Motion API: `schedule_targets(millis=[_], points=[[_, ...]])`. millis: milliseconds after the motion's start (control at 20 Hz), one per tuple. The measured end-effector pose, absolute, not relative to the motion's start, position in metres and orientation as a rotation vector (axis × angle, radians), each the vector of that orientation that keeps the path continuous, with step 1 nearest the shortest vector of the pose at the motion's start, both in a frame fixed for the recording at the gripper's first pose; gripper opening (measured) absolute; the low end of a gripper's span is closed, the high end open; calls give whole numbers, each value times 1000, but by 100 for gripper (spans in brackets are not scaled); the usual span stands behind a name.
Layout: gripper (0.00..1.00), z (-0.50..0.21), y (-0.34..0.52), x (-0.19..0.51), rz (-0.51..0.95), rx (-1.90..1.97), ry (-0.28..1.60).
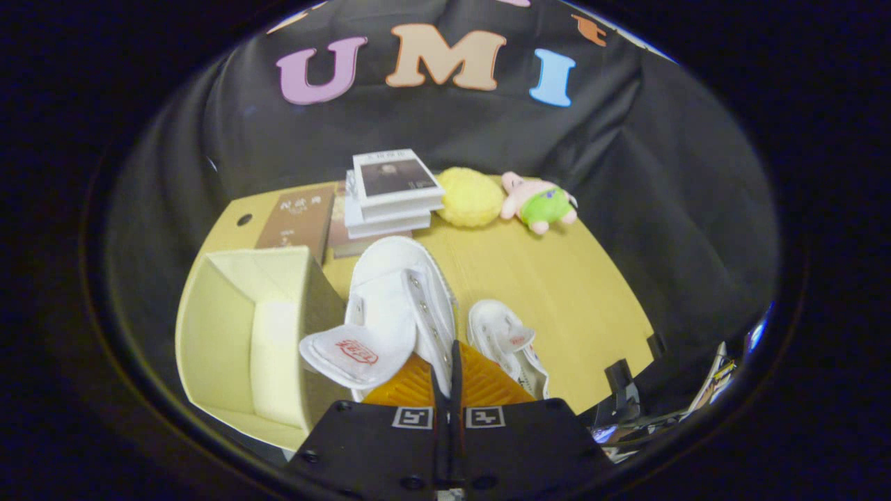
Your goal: Open the storage box then place both shoes into the box .Put the left shoe in first, then the right shoe, with the right side of both shoes facing outward in a uniform manner.
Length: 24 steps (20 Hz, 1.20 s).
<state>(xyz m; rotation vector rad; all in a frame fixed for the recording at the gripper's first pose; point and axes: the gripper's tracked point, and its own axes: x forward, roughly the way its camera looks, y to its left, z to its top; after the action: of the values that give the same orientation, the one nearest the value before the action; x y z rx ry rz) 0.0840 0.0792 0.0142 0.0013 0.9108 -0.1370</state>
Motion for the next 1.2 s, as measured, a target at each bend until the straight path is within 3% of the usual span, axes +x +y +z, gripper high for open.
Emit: schedule_targets(millis=[250,400,850,1000,1100,1200], points=[[3,50,190,98,20,249,875],[3,10,250,88,118,310,981],[5,-111,298,61,125,230,1244],[24,-112,324,54,236,264,1265],[40,-93,313,61,229,240,1197],[43,-62,307,66,247,258,1132]])
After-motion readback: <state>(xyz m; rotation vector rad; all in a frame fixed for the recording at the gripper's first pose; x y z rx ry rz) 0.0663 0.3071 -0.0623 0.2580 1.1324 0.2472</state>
